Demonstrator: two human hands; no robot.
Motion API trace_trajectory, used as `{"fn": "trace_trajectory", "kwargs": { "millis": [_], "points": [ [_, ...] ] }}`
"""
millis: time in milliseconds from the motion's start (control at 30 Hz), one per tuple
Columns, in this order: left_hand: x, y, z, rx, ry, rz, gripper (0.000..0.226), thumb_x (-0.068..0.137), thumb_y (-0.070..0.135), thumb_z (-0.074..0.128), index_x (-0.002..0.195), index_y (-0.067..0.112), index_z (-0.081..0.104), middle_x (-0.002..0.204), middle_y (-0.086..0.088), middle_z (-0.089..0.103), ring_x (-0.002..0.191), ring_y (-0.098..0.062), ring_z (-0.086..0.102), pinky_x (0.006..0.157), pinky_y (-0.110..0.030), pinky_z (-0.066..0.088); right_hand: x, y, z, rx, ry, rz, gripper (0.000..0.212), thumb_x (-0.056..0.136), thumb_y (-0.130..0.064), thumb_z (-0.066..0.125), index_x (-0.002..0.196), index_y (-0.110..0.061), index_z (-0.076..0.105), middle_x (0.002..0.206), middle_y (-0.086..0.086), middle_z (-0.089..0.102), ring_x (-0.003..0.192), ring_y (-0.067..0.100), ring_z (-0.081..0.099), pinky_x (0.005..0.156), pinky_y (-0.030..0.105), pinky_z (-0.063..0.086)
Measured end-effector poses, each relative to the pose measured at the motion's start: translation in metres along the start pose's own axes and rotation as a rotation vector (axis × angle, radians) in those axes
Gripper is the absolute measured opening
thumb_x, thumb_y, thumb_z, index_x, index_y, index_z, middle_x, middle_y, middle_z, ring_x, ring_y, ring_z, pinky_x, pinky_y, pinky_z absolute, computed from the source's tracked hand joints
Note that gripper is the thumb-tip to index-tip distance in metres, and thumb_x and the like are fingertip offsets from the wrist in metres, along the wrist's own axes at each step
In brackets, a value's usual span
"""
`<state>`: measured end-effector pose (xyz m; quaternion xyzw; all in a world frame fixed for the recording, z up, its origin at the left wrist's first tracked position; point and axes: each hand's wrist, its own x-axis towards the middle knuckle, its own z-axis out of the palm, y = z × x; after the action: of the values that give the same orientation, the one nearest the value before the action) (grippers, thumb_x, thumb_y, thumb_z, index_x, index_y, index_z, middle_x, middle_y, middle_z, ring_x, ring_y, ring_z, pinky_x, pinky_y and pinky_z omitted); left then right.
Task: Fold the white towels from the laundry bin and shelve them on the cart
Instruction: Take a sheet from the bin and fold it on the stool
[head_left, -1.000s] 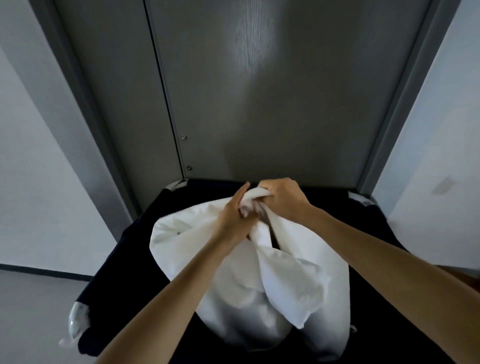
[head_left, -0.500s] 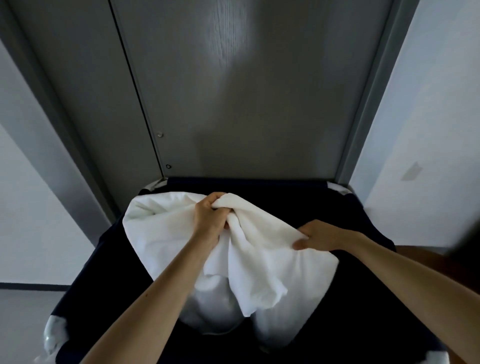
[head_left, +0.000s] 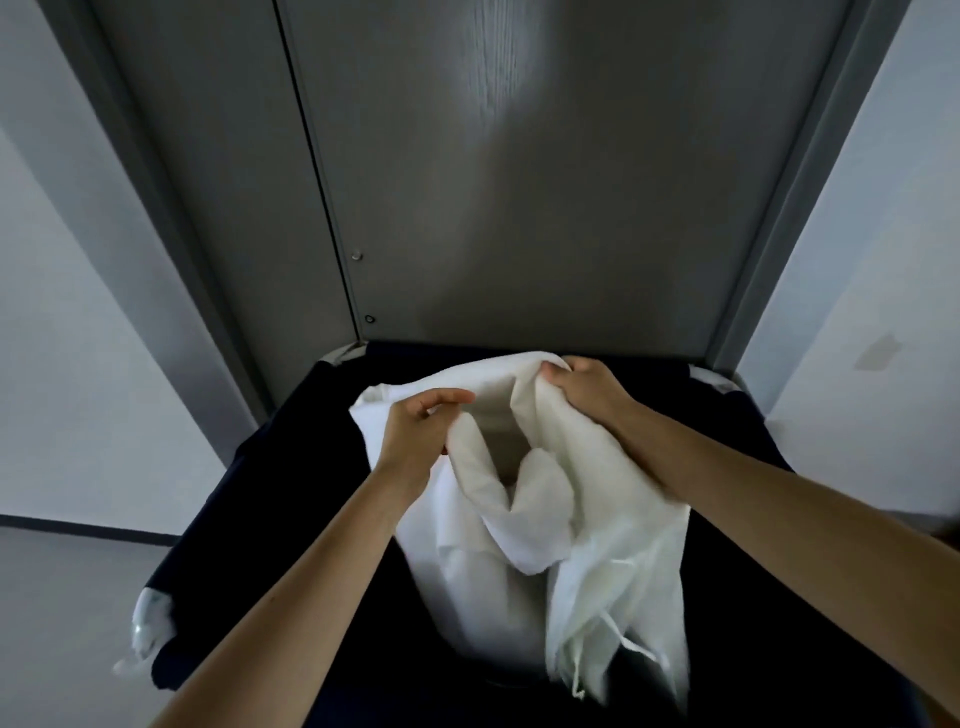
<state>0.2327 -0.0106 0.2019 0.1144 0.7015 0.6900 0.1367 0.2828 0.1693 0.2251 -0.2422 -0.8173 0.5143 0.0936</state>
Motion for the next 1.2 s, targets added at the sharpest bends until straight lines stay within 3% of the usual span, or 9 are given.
{"fn": "trace_trajectory", "kwargs": {
  "millis": [133,400,467,533,633,767,867,1000,1200],
  "points": [
    [-0.003,-0.003,0.017,0.005,-0.025,-0.026,0.038,0.092,-0.004,0.046,0.072,0.02,0.068,0.075,0.004,0.063,0.062,-0.002,0.055,0.053,-0.01,0.043,-0.009,-0.015,0.013,0.121,-0.059,-0.008,0.018,0.096,-0.024,0.048,0.099,-0.012,0.061,0.084,0.002,0.059,0.07,0.01,0.053,0.058,0.021,0.042],
    [-0.009,0.0,0.047,-0.063,-0.157,-0.105,0.027,0.089,0.001,0.048,0.078,0.012,0.071,0.081,-0.006,0.063,0.073,-0.014,0.057,0.062,-0.021,0.047,-0.025,-0.004,0.0,0.071,-0.042,-0.053,0.013,0.094,-0.027,0.053,0.089,-0.014,0.055,0.077,-0.004,0.056,0.07,0.008,0.052,0.061,0.022,0.043],
    [-0.007,0.002,0.053,-0.087,-0.222,-0.159,0.022,0.088,0.015,0.053,0.09,0.003,0.071,0.083,-0.014,0.064,0.081,-0.022,0.062,0.071,-0.029,0.053,-0.028,-0.001,-0.003,0.078,-0.043,-0.045,0.012,0.093,-0.025,0.053,0.083,-0.018,0.056,0.077,-0.004,0.058,0.07,0.009,0.054,0.06,0.022,0.045],
    [-0.005,0.0,0.056,-0.099,-0.262,-0.203,0.05,0.082,0.047,0.062,0.093,-0.001,0.07,0.087,-0.019,0.065,0.087,-0.027,0.064,0.081,-0.035,0.053,-0.031,0.002,-0.004,0.093,-0.072,-0.038,0.017,0.093,-0.023,0.053,0.077,-0.02,0.057,0.072,-0.005,0.059,0.063,0.006,0.054,0.056,0.021,0.043],
    [-0.007,-0.002,0.058,-0.114,-0.223,-0.272,0.079,0.051,0.076,0.066,0.077,0.001,0.063,0.073,-0.015,0.057,0.068,-0.02,0.06,0.067,-0.026,0.05,-0.038,0.008,0.0,0.154,-0.163,-0.043,0.022,0.093,-0.023,0.055,0.073,-0.018,0.061,0.067,-0.002,0.059,0.059,0.009,0.053,0.055,0.023,0.044],
    [-0.004,-0.007,0.062,-0.144,-0.056,-0.372,0.039,0.081,0.042,0.067,0.071,0.005,0.065,0.062,-0.006,0.061,0.053,-0.015,0.058,0.047,-0.02,0.043,-0.041,0.014,0.009,0.024,-0.257,-0.13,0.008,0.083,-0.021,0.069,0.089,-0.017,0.072,0.087,0.003,0.071,0.076,0.011,0.065,0.073,0.026,0.053],
    [-0.001,-0.02,0.062,-0.118,0.084,-0.423,0.026,0.092,0.016,0.05,0.068,0.006,0.054,0.062,-0.007,0.048,0.051,-0.015,0.045,0.043,-0.022,0.034,-0.044,0.019,0.022,-0.133,-0.256,-0.177,0.025,0.079,-0.02,0.071,0.103,-0.019,0.067,0.098,-0.004,0.068,0.092,0.01,0.063,0.088,0.028,0.052],
    [0.004,-0.028,0.053,-0.1,0.116,-0.409,0.025,0.091,0.011,0.048,0.066,0.006,0.051,0.059,-0.006,0.046,0.052,-0.015,0.044,0.043,-0.022,0.033,-0.051,0.032,0.027,-0.474,-0.324,-0.254,0.059,0.076,-0.022,0.07,0.129,-0.022,0.045,0.116,-0.003,0.056,0.106,0.015,0.054,0.089,0.029,0.045],
    [0.02,-0.019,0.047,-0.136,0.112,-0.356,0.018,0.09,0.01,0.052,0.072,0.008,0.049,0.066,-0.004,0.046,0.058,-0.013,0.046,0.046,-0.021,0.039,-0.04,0.04,-0.007,-0.836,-0.315,-0.146,0.042,0.081,-0.039,0.063,0.117,-0.02,0.053,0.109,0.001,0.061,0.099,0.021,0.06,0.082,0.033,0.05]
  ]
}}
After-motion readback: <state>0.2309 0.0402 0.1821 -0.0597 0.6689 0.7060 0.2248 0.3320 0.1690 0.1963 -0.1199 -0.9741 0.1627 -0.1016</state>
